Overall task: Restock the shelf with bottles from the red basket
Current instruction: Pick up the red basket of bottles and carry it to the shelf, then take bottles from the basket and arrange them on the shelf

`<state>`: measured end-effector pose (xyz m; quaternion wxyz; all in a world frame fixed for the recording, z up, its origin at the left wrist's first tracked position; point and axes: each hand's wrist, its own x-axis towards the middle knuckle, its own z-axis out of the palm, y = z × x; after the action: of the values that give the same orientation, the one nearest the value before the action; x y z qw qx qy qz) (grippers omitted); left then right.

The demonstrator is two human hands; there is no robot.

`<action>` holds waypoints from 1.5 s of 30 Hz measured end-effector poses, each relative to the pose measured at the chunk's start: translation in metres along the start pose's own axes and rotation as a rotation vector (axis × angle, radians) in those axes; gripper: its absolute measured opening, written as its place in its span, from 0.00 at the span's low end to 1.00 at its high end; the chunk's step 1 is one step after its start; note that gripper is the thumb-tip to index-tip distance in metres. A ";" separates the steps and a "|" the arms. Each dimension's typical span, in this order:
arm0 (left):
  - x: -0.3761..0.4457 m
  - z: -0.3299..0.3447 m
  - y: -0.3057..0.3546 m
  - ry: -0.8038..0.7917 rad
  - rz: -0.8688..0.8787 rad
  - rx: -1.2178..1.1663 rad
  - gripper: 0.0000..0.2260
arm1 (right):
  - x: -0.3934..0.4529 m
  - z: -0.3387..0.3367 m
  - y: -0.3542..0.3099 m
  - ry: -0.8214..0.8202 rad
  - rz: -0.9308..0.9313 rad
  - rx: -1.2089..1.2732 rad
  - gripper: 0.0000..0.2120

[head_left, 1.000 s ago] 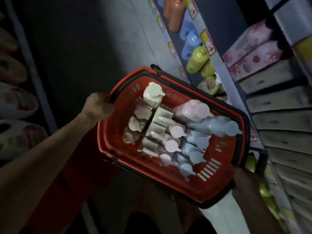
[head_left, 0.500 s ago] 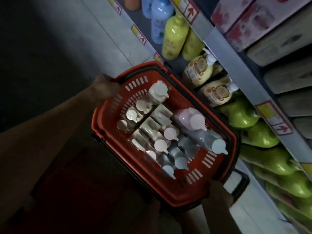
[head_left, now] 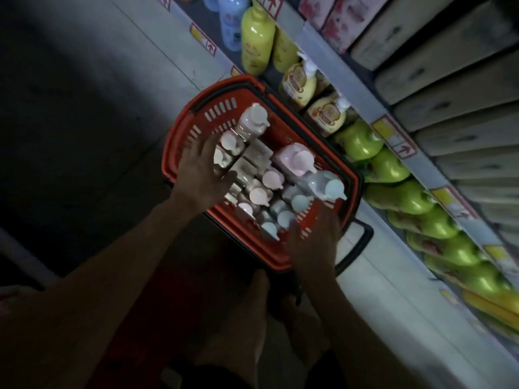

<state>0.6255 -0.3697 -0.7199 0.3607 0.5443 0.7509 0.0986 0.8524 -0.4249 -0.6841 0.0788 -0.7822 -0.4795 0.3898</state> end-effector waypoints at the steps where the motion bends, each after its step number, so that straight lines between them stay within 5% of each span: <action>1: -0.017 -0.004 0.011 -0.015 -0.003 -0.029 0.38 | -0.006 -0.008 -0.007 -0.013 -0.077 -0.019 0.30; 11: -0.126 -0.066 0.124 0.126 -0.204 -0.310 0.18 | -0.065 -0.124 -0.052 -0.271 -0.297 0.012 0.27; 22: -0.161 -0.105 0.179 0.089 -0.081 -0.226 0.24 | -0.105 -0.179 -0.033 -0.179 -0.295 0.103 0.29; 29: -0.096 -0.091 0.148 -0.084 0.049 -0.149 0.21 | -0.061 -0.127 -0.038 -0.062 -0.158 0.118 0.26; 35: 0.013 -0.022 0.068 -0.320 0.407 0.143 0.21 | 0.025 -0.024 -0.012 0.092 -0.213 0.150 0.24; 45: 0.112 0.067 -0.024 -0.317 0.666 0.177 0.23 | 0.073 0.092 0.049 0.150 -0.386 -0.090 0.23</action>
<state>0.6341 -0.2956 -0.8301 0.3721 0.7962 0.4733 0.0596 0.8400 -0.4144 -0.8106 0.1525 -0.7054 -0.6302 0.2863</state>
